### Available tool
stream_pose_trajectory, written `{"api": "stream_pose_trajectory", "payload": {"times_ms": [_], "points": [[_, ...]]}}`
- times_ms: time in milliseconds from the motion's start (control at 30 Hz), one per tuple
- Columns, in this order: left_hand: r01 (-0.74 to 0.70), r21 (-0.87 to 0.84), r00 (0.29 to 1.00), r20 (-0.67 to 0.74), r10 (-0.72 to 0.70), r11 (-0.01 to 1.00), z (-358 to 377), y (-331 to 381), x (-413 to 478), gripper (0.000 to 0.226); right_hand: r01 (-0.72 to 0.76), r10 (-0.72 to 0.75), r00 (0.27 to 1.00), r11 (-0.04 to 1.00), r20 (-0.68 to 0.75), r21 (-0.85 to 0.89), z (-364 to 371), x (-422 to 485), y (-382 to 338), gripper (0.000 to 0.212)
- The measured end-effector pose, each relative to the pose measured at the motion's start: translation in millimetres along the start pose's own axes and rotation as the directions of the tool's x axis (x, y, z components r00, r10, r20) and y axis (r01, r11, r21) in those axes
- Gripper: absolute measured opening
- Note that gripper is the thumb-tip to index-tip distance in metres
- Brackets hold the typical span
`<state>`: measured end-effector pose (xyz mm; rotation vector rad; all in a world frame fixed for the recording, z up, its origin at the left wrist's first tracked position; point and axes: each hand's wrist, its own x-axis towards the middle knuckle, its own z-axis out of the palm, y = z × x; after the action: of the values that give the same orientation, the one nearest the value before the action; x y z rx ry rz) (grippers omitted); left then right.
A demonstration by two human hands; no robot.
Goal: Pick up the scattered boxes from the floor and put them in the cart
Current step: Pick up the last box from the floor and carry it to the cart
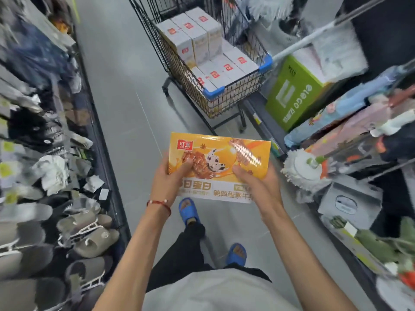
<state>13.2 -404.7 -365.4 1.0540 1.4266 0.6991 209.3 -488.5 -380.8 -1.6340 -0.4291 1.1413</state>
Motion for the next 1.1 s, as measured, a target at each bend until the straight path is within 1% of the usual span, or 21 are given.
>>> {"api": "stream_pose_trajectory", "payload": {"times_ms": [67,200,367,500,567,667,733,800,1000,1100], "points": [[-0.017,-0.022,1.000,-0.002,0.017,1.000,-12.1,9.5,33.0,0.021,0.010,-0.010,1.000,1.000,0.010,-0.017,26.5,25.9,-11.7,0.053],[-0.015,-0.030,0.999,0.031,0.016,0.999,-39.2,28.4,105.2,0.036,0.028,-0.028,1.000,0.999,-0.008,-0.044,83.9,76.0,-36.4,0.052],[-0.017,-0.014,0.999,0.040,0.017,1.000,-73.2,66.7,189.3,0.040,0.020,-0.020,0.999,1.000,-0.035,-0.021,152.1,123.3,-63.7,0.056],[-0.045,0.056,0.998,0.045,0.043,0.997,-88.2,102.3,252.4,0.044,0.006,-0.005,0.999,1.000,-0.054,0.016,195.1,161.2,-84.2,0.054],[-0.065,0.075,0.997,0.054,0.061,0.995,-90.9,119.1,284.7,0.045,-0.003,0.005,0.997,0.999,-0.071,0.033,212.5,185.2,-98.4,0.048],[-0.076,0.083,0.995,0.074,0.070,0.994,-88.9,142.2,336.0,0.048,-0.011,0.018,0.995,0.997,-0.097,0.075,232.2,230.5,-121.4,0.033],[-0.074,0.099,0.994,0.086,0.065,0.992,-83.6,158.2,371.5,0.048,-0.009,0.021,0.992,0.995,-0.124,0.100,243.4,265.3,-138.1,0.029],[-0.076,0.122,0.993,0.095,0.064,0.990,-75.9,175.8,407.8,0.049,0.009,0.012,0.988,0.991,-0.152,0.134,253.4,303.0,-156.1,0.029],[-0.091,0.176,0.989,0.135,0.068,0.980,-43.7,243.5,507.0,0.065,0.015,0.029,0.980,0.976,-0.197,0.217,271.5,401.6,-210.1,0.032],[-0.136,0.171,0.977,0.186,0.104,0.976,-22.4,273.2,547.8,0.060,0.015,0.035,0.977,0.974,-0.213,0.226,272.8,439.2,-232.0,0.035]]}}
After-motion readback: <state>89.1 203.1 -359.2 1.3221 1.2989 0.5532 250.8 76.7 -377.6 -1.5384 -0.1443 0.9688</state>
